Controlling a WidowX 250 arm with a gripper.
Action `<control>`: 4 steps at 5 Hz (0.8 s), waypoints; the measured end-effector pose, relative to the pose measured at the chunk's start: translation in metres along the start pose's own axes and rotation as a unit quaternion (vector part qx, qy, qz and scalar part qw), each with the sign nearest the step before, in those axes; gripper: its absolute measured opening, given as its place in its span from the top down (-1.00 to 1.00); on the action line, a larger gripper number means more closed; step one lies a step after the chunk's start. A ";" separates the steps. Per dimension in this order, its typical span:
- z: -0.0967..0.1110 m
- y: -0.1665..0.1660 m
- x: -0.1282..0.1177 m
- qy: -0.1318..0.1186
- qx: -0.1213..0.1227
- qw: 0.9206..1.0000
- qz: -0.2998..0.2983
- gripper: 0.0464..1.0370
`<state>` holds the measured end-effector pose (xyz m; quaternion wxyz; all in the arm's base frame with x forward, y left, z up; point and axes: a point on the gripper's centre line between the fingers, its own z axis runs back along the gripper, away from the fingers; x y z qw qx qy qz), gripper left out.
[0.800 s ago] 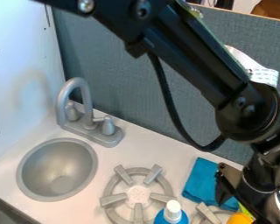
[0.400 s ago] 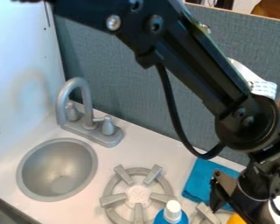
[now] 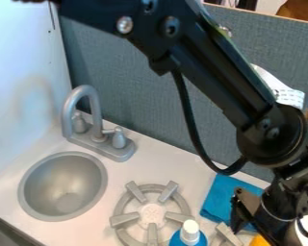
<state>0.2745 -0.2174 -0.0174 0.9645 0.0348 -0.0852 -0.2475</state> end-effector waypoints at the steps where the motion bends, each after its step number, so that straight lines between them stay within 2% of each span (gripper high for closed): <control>1: -0.021 -0.002 0.007 -0.022 -0.037 0.999 0.015 -0.95; 2: -0.038 -0.002 0.017 -0.029 -0.064 0.997 0.023 -0.95; 4: -0.053 -0.009 0.025 -0.045 -0.083 0.995 0.038 -0.95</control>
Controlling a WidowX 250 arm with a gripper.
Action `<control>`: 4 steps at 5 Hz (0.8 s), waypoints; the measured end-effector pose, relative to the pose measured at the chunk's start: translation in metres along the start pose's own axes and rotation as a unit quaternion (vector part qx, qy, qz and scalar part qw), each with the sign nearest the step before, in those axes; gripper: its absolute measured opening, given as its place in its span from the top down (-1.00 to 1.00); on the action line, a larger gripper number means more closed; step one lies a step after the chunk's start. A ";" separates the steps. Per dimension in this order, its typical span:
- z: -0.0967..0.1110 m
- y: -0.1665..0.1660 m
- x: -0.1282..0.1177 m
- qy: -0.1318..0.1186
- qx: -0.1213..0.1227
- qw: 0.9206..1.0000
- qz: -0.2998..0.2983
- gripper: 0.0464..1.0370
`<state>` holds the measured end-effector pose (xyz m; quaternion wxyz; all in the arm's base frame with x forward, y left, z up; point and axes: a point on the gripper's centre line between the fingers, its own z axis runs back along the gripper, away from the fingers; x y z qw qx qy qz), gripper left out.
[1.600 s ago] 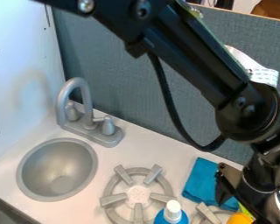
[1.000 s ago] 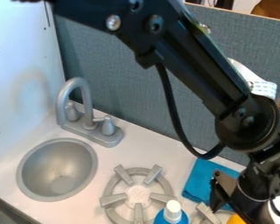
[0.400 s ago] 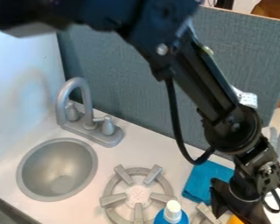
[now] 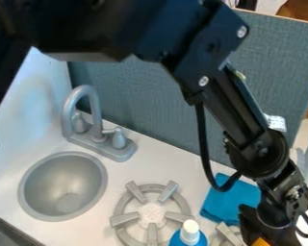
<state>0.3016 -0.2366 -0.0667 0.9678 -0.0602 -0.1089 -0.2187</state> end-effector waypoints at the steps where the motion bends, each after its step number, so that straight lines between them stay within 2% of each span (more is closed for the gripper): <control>1: -0.005 -0.002 0.001 0.000 -0.006 1.000 -0.004 -0.95; 2: -0.019 -0.001 -0.001 0.021 -0.003 1.000 -0.008 -0.88; 3: -0.029 0.004 -0.004 0.036 0.007 0.999 -0.002 -0.40; 4: -0.029 0.004 -0.006 0.036 0.007 0.999 0.002 -0.15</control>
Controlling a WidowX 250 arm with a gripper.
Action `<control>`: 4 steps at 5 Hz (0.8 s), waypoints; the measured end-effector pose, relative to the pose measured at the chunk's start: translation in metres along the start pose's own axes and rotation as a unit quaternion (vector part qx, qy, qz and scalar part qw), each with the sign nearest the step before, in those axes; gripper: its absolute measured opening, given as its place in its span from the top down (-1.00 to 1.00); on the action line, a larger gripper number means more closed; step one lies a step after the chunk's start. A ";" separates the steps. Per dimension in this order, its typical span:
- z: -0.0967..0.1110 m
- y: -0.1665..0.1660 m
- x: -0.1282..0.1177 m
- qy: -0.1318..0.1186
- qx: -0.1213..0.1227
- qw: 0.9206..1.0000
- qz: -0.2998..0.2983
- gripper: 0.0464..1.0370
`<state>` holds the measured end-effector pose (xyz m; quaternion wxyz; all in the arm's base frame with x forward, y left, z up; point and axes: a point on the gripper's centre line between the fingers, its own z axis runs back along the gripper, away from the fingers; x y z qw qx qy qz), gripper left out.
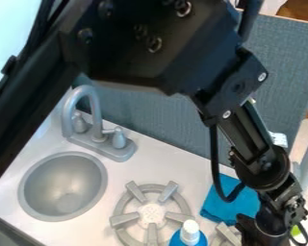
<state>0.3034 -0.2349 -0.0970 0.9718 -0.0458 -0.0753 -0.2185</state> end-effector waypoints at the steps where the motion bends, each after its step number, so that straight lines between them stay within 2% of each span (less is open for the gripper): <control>1: 0.016 0.001 -0.012 -0.003 -0.021 1.000 0.004 -0.10; 2: 0.059 0.002 -0.002 -0.052 -0.071 0.996 0.015 -0.10; 3: 0.100 0.022 0.006 -0.095 -0.107 0.988 0.057 -0.10; 4: 0.129 0.059 0.001 -0.125 -0.118 0.978 0.118 -0.10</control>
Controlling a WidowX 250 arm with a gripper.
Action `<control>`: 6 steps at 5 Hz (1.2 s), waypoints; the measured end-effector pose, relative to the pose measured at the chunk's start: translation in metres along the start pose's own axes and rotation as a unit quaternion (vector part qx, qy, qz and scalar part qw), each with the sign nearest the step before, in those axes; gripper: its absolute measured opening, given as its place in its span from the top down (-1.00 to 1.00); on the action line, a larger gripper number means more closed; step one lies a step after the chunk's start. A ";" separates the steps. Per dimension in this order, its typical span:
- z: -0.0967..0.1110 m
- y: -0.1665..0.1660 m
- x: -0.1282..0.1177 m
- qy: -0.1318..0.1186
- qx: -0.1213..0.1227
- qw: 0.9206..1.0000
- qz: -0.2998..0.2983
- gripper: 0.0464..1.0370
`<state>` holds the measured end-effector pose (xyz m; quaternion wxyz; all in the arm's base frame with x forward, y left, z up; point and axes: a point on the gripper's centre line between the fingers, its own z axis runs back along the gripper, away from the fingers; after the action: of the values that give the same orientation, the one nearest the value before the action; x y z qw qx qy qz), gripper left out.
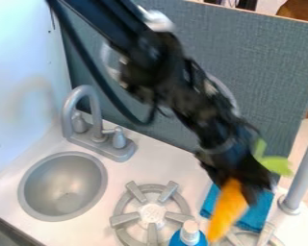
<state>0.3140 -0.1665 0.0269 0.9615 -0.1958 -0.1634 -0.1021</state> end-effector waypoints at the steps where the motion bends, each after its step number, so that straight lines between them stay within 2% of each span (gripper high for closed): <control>1: 0.014 0.034 0.005 -0.002 0.045 0.998 0.054 -0.10; 2: 0.028 0.076 0.011 -0.014 0.096 0.987 0.131 -0.10; 4: 0.001 0.142 0.017 -0.020 0.132 0.966 0.221 -0.10; 5: -0.013 0.165 0.026 -0.040 0.147 0.955 0.255 -0.10; 6: -0.017 0.182 0.032 -0.050 0.166 0.949 0.265 -0.10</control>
<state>0.3951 -0.0134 -0.0388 0.9635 -0.0744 -0.1682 0.1945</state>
